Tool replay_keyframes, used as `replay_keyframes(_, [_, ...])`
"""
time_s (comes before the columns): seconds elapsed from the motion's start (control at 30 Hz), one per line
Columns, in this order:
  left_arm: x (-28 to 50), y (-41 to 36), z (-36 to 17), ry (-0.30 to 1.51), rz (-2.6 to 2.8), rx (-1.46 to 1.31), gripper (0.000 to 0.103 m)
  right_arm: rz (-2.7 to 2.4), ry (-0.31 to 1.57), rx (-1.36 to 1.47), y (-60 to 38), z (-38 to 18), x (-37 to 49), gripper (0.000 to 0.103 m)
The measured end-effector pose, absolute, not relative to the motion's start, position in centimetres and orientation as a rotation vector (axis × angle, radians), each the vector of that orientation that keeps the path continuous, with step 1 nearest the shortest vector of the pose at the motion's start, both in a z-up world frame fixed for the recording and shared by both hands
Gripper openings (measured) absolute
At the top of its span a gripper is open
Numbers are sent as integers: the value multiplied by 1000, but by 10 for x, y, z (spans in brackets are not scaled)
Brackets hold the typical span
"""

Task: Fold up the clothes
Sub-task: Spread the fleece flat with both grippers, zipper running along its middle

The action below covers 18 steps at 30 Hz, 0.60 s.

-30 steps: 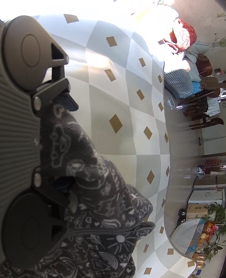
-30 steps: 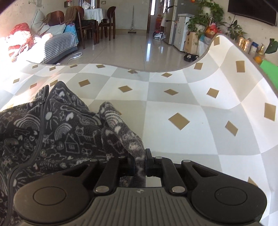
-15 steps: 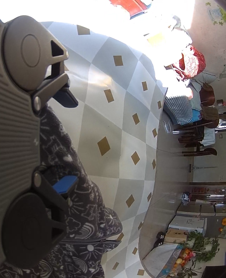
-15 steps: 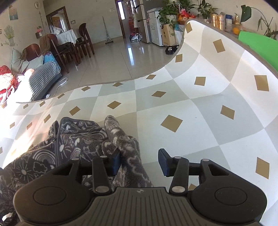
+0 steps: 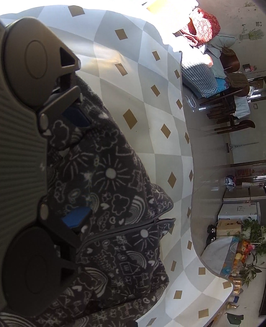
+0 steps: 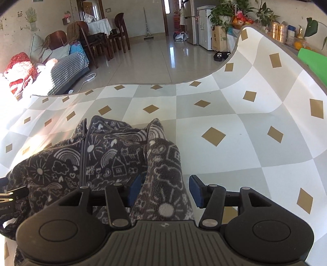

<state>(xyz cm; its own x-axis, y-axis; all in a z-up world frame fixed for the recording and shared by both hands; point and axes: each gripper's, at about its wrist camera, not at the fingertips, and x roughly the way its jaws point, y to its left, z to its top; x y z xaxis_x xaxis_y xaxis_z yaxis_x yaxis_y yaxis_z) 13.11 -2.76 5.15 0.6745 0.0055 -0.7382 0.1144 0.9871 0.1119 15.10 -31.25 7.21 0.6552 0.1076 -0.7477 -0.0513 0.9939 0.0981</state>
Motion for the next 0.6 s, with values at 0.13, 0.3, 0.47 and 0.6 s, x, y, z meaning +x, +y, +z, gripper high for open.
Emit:
replay_keyframes(0.13, [120, -40, 49, 842, -127, 175, 85, 142, 903, 75, -308, 67, 141, 51])
replay_keyframes(0.3, [106, -53, 45, 861, -194, 199, 85, 204, 935, 50, -298, 67, 126, 51])
replay_keyframes(0.47, [95, -59, 40, 896, -241, 189, 85, 267, 980, 53, -292, 66, 111, 51])
replay_keyframes(0.6, [85, -63, 34, 920, -251, 171, 85, 296, 1005, 60, -289, 66, 98, 51])
